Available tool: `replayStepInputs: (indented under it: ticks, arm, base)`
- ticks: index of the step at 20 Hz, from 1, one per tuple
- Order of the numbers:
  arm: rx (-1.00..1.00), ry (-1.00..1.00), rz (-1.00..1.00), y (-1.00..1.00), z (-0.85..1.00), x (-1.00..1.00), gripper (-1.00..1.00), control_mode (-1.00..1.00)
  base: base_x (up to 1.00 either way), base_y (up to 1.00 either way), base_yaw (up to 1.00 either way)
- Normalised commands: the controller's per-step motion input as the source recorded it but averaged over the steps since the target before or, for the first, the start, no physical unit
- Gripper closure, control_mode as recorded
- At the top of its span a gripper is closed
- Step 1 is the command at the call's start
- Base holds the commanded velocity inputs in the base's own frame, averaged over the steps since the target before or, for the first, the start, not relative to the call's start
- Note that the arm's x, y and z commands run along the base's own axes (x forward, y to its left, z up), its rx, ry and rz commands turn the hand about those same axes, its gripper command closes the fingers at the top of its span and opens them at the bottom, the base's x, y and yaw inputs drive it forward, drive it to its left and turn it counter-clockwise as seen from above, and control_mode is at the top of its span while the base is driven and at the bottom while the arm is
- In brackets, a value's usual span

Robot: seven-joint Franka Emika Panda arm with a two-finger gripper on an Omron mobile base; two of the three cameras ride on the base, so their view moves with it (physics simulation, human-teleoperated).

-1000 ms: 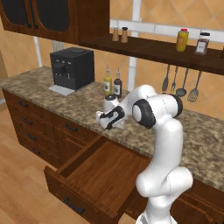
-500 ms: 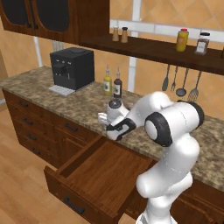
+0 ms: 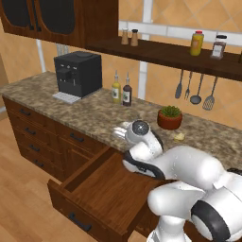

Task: Pick the pizza cutter from the drawer and place it on the counter.

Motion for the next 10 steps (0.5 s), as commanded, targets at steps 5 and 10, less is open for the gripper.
replayStepInputs:
  ticks: [5, 10]
  arm:
    - [-0.02, 0.1, 0.0, 0.01, 1.0, -0.64, -1.0, -1.0]
    - [-0.08, 0.0, 0.0, 0.0, 0.85, -0.89, -1.0, -1.0]
  base:
    - [0.0, 0.0, 0.0]
    - [0.0, 0.0, 0.0]
